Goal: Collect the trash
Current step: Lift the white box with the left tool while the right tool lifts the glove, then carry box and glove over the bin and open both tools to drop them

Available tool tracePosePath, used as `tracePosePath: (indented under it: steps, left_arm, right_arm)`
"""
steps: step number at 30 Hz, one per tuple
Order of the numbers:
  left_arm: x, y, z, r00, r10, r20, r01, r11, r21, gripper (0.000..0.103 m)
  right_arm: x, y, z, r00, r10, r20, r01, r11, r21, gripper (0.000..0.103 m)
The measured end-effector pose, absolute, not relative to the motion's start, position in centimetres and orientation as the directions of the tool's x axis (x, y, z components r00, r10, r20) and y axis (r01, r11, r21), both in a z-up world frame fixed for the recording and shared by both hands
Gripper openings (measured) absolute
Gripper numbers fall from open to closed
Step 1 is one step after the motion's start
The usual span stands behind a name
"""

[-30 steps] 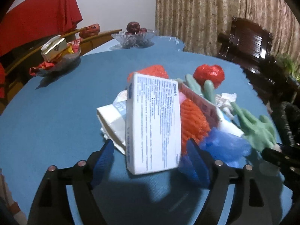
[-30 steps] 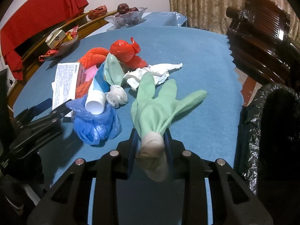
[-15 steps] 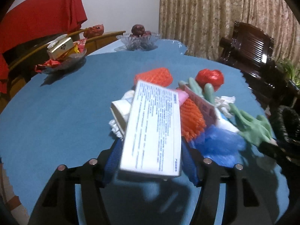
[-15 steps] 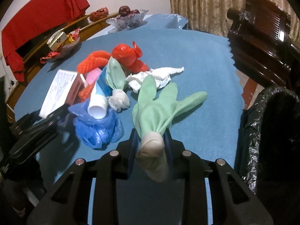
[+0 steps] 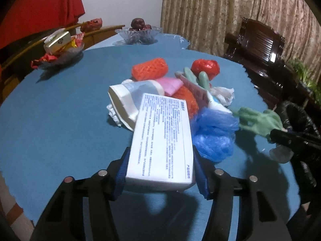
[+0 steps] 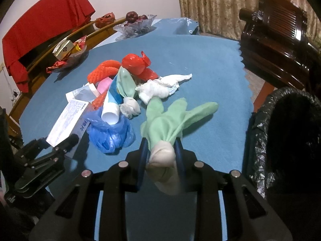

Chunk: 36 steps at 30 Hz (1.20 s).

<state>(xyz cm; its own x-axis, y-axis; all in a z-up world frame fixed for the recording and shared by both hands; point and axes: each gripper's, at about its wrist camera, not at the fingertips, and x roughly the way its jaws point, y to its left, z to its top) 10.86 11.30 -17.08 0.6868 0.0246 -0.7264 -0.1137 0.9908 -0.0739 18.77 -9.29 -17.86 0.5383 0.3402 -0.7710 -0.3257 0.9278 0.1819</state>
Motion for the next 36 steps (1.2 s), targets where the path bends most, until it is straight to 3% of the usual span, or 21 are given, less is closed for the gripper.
tracePosePath:
  steps: [9,21,36]
  left_arm:
    - [9.6,10.4,-12.7,0.759,-0.019,-0.650,-0.069,0.992,-0.109,0.057]
    - [10.9,5.5,-10.7,0.765,-0.120,-0.632,0.053,0.991,-0.124,0.057]
    - [14.3,-10.1,-10.2,0.677,-0.383,-0.628,0.348,0.919,-0.185,0.057]
  right_arm:
    - [17.8,-10.6,-15.0,0.581,0.373,-0.723,-0.338,0.919,0.203,0.025]
    - [16.8,-14.9,-11.9,0.648,0.355,-0.674,-0.292,0.933,0.210,0.024]
    - [14.9,-29.5,-10.7,0.734,0.106,-0.670,-0.024,0.991,0.130,0.024]
